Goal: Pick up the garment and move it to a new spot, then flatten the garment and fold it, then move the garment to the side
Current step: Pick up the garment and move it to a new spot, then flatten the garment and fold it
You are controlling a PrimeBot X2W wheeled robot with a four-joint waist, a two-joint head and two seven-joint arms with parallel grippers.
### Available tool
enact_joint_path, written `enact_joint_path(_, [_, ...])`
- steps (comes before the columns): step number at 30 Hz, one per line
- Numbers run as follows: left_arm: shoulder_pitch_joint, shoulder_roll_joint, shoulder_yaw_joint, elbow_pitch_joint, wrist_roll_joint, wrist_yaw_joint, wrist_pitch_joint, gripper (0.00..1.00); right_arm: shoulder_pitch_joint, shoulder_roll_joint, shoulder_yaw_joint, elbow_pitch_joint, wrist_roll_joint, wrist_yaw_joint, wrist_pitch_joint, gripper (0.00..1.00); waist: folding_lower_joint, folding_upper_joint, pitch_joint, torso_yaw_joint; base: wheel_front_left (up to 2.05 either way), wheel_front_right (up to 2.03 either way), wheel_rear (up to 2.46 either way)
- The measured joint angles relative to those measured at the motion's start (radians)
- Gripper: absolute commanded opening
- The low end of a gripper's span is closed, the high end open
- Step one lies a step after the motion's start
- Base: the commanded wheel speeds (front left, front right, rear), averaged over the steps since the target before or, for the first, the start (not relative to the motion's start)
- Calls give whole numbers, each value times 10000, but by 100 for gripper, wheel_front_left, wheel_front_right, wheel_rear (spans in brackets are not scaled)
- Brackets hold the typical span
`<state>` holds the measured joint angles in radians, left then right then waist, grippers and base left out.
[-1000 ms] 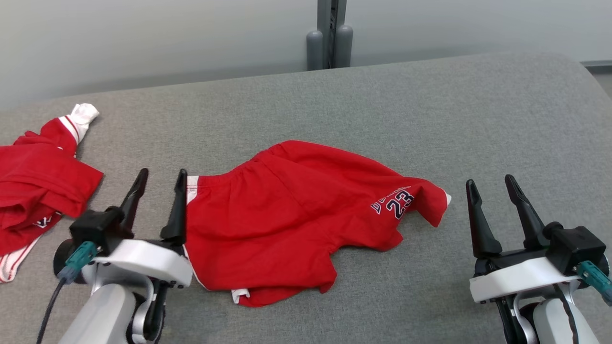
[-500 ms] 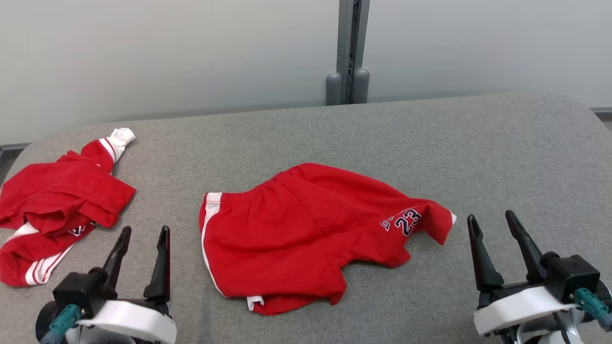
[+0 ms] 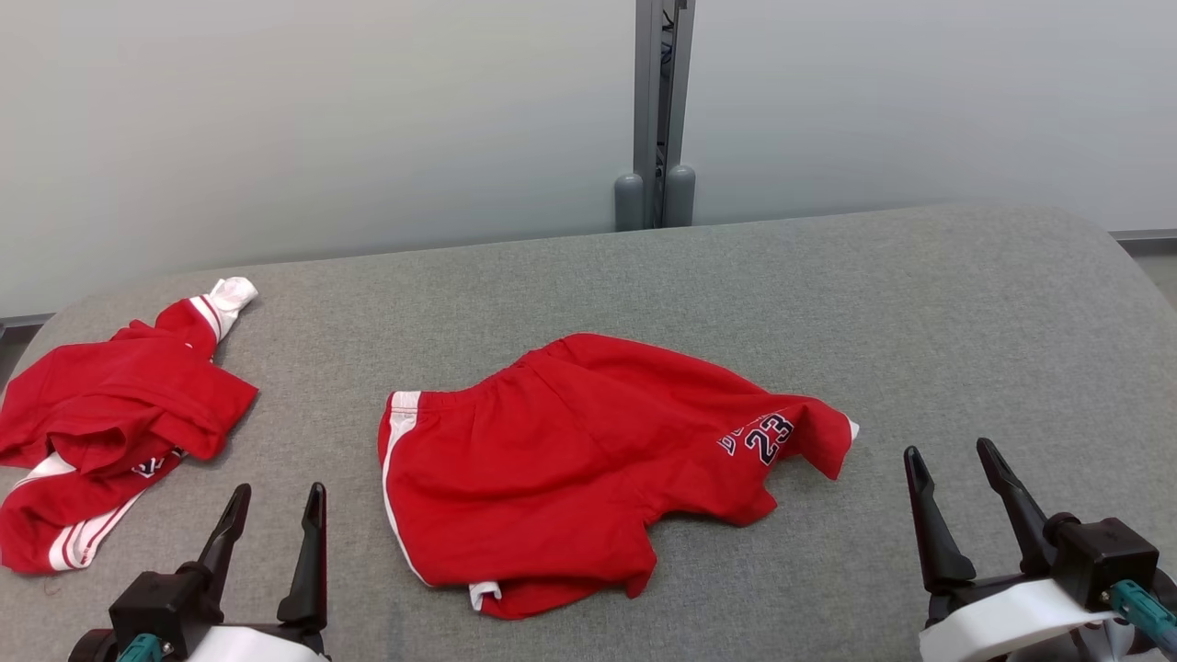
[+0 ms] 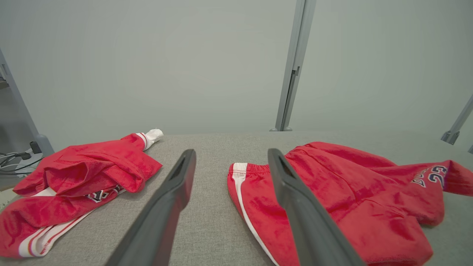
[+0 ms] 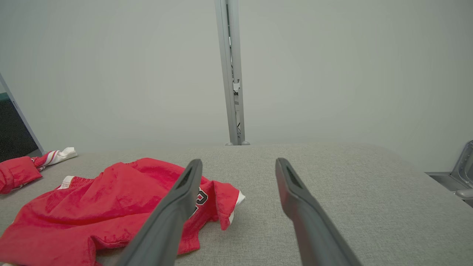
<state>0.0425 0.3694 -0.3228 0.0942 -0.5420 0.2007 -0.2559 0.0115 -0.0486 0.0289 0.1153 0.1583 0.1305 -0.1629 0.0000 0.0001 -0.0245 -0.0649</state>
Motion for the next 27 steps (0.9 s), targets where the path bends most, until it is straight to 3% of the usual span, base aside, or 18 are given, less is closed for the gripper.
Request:
enact_joint_path(24, [122,201,29,-466,-67,337,370,100,2,0,128,0,84,0,90,100,0,0,71,-70,0,0,0])
enact_joint_path(27, [118,236,21,-508,-67,339,422,100,-31,-13,495,6,77,0,234,100,0,0,93,-18,0,0,0])
